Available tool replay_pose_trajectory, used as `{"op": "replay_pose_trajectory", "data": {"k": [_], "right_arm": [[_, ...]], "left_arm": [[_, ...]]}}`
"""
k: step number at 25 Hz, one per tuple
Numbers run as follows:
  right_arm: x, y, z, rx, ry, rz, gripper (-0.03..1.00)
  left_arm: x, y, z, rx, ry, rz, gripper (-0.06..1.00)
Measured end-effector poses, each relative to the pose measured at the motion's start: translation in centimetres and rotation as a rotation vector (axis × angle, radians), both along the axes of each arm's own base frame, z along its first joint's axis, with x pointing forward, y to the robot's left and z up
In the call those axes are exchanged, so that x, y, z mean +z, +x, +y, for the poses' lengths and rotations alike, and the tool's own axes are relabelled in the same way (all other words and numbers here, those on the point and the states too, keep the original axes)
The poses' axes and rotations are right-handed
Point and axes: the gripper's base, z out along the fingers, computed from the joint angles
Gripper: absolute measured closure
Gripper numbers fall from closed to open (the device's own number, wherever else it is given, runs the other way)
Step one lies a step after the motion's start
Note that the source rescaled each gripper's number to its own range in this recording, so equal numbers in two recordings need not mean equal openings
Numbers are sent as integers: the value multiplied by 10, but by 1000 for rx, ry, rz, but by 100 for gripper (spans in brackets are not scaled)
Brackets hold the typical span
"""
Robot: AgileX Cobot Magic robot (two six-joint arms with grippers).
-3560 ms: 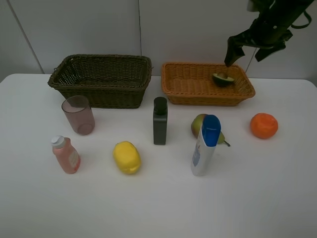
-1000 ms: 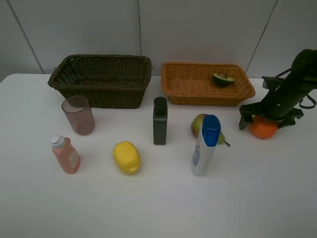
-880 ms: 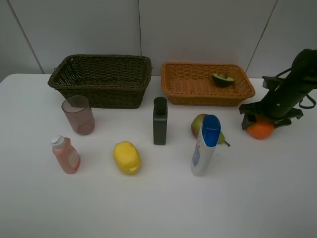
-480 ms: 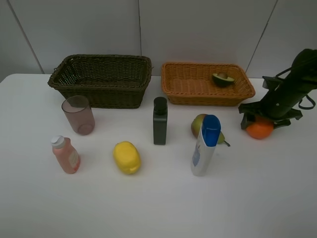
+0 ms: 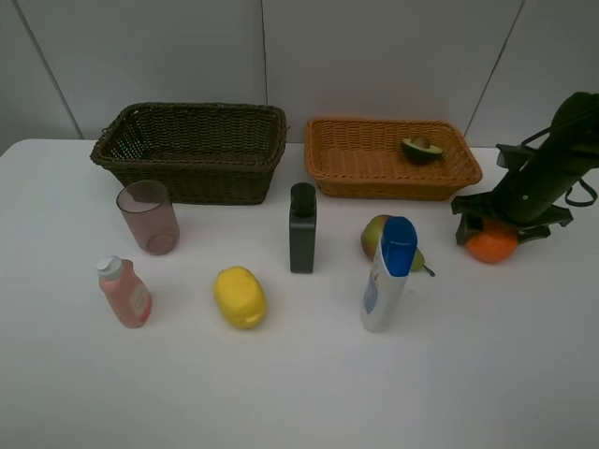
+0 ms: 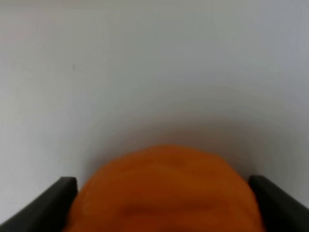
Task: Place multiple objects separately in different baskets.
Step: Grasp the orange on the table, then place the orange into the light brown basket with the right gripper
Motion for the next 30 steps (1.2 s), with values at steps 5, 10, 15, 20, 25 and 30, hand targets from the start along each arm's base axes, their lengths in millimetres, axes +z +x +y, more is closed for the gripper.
{"op": "replay_pose_trajectory", "data": {"k": [5, 10, 15, 20, 25, 30], "right_arm": [[17, -3, 2, 6, 18, -12, 40], [37, -9, 3, 12, 24, -16, 40], [62, -15, 5, 3, 45, -63, 40], [87, -16, 8, 8, 80, -93, 40], [114, -2, 12, 42, 123, -144, 40], [136, 11, 15, 44, 163, -227, 40]], "left_arm": [[0, 0, 0, 0, 0, 0, -5], [0, 0, 0, 0, 0, 0, -5], [0, 0, 0, 0, 0, 0, -5], [0, 0, 0, 0, 0, 0, -5], [0, 0, 0, 0, 0, 0, -5], [0, 0, 0, 0, 0, 0, -5]]}}
